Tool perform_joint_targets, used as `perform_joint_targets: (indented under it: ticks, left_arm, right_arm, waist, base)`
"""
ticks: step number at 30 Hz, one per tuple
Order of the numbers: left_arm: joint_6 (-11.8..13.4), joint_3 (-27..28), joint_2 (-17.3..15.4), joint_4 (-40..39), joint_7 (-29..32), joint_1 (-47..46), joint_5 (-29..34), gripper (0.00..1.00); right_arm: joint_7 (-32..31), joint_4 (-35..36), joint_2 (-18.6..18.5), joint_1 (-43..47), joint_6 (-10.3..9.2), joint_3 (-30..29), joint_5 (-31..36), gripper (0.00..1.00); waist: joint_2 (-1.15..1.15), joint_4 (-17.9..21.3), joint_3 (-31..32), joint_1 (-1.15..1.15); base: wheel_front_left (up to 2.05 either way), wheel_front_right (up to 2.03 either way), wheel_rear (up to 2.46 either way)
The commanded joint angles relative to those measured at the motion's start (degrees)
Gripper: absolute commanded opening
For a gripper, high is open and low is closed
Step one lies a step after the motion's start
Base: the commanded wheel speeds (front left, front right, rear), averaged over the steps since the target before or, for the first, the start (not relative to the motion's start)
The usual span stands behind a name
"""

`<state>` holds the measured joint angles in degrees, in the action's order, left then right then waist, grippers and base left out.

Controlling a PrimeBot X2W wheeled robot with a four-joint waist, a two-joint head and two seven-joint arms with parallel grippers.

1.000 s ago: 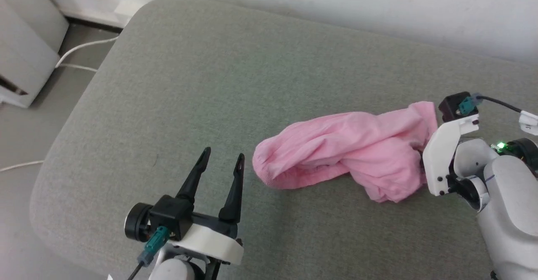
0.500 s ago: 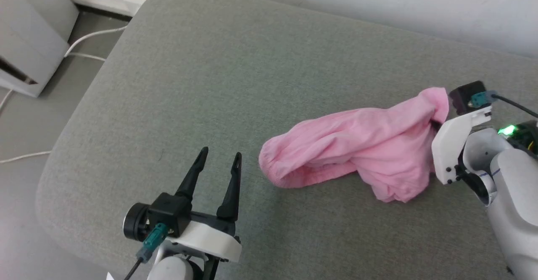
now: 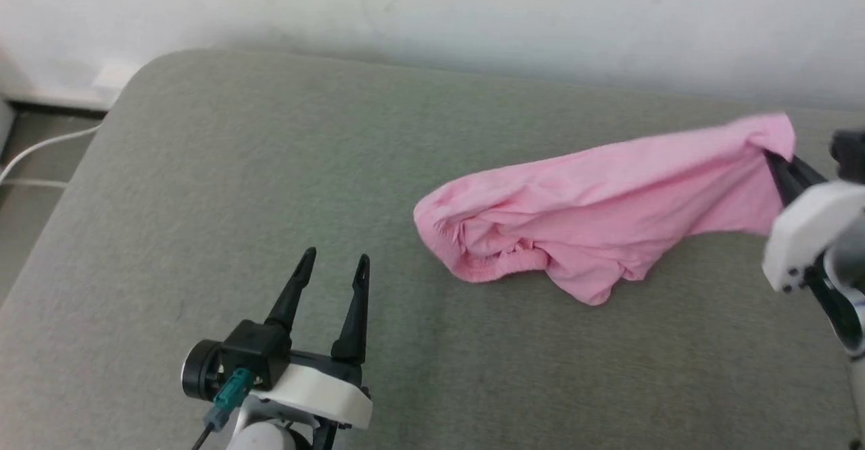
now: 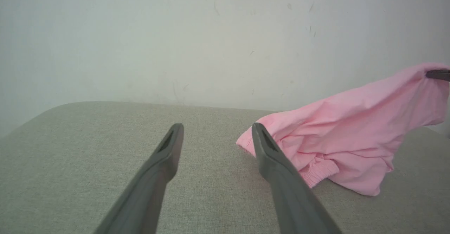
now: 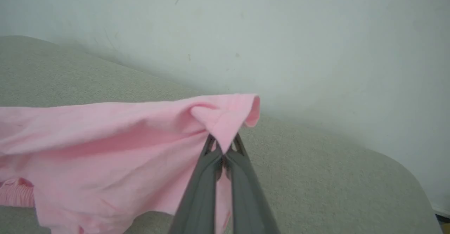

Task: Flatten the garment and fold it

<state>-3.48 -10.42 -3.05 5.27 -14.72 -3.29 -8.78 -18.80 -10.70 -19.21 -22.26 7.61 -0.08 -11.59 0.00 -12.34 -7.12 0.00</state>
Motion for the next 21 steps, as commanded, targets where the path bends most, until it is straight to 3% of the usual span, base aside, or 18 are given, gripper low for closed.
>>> perform_joint_targets:
  ticks: [1, 10, 14, 15, 16, 21]
  left_arm:
    - [-0.26, 0.29, 0.17, -0.16, -0.28, 0.82, 0.57, 1.00]
    - [-0.53, 0.06, 0.17, -0.13, -0.28, 0.43, 0.42, 1.00]
    - [-0.65, -0.23, 0.17, 0.09, -0.28, 0.18, 0.23, 1.00]
    - [-0.69, -0.30, 0.17, 0.19, -0.28, 0.19, 0.21, 1.00]
    - [-0.75, -0.34, 0.17, 0.32, -0.28, 0.22, 0.23, 1.00]
    - [-1.03, -0.34, 0.17, 0.51, -0.28, 0.19, 0.61, 1.00]
  right_arm:
    - [-0.65, 1.39, 0.51, 1.94, -0.12, -1.35, 0.53, 0.00]
    - [-10.09, 6.44, 8.49, 16.97, -0.12, -15.72, 6.35, 0.00]
    - [-11.02, 4.16, 11.24, 20.86, -0.12, -16.78, 7.67, 0.00]
    - [-10.75, 3.59, 11.42, 21.39, -0.12, -16.18, 7.79, 0.24]
    - [-10.17, 3.17, 11.65, 21.62, -0.12, -15.94, 7.82, 1.00]
    - [-2.17, 4.97, 12.50, 19.60, -0.12, -14.00, 6.49, 1.00]
  waist:
    - [0.00, 4.76, 2.68, 0.00]
    - [0.00, 8.34, 2.45, 0.00]
    - [0.00, 8.63, 2.35, 0.00]
    - [0.00, 8.68, 2.36, 0.00]
    - [0.00, 8.76, 2.36, 0.00]
    - [0.00, 9.70, 2.31, 0.00]
  base:
    - [0.00, 0.00, 0.00]
    - [0.00, 0.00, 0.00]
    - [0.00, 0.00, 0.00]
    - [0.00, 0.00, 0.00]
    - [0.00, 0.00, 0.00]
    - [0.00, 0.00, 0.00]
